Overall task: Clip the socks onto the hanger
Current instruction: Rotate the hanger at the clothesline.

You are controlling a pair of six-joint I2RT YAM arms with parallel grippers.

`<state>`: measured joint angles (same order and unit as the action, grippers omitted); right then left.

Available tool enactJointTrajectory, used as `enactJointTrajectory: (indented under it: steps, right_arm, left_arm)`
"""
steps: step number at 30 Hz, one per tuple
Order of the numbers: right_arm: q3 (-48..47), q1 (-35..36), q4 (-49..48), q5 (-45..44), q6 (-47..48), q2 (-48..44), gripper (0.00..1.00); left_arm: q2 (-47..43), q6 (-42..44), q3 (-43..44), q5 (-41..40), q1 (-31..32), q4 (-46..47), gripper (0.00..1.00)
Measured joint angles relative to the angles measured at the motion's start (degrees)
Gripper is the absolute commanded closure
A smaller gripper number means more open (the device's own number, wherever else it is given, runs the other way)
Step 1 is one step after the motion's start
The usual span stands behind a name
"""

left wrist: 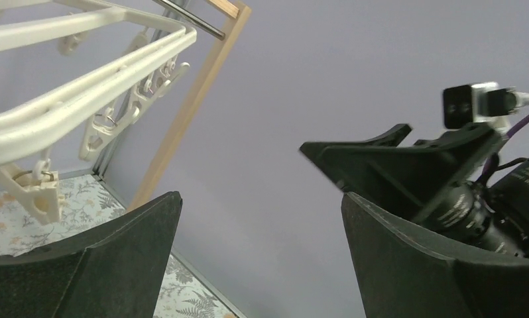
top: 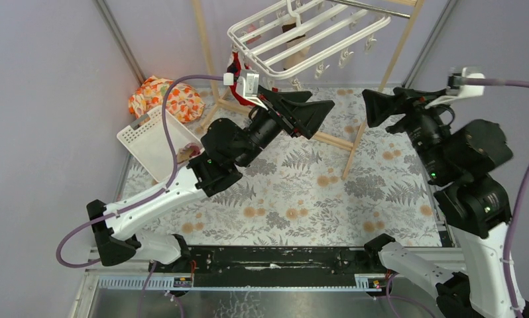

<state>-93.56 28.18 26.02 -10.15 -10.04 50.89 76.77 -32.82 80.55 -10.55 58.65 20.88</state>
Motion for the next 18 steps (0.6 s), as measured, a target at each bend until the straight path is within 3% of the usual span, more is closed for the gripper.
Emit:
enactJointTrajectory:
  steps: [4, 10, 18]
  right_arm:
    - [2.71, 0.00, 0.96, -1.42, 0.39, 0.63, 0.14]
    - [3.80, 0.00, 2.01, -2.75, 0.83, -0.33, 0.14]
    - [3.06, 0.00, 1.86, -6.80, 2.60, -2.97, 0.11]
  left_arm:
    - [2.27, 2.01, 2.95, -1.57, 0.61, 0.04, 0.01]
    - [15.65, 3.76, 21.46, 1.09, -1.29, -1.22, 0.01]
    - [19.28, -0.33, 18.86, 4.31, -11.23, -1.55, 0.01]
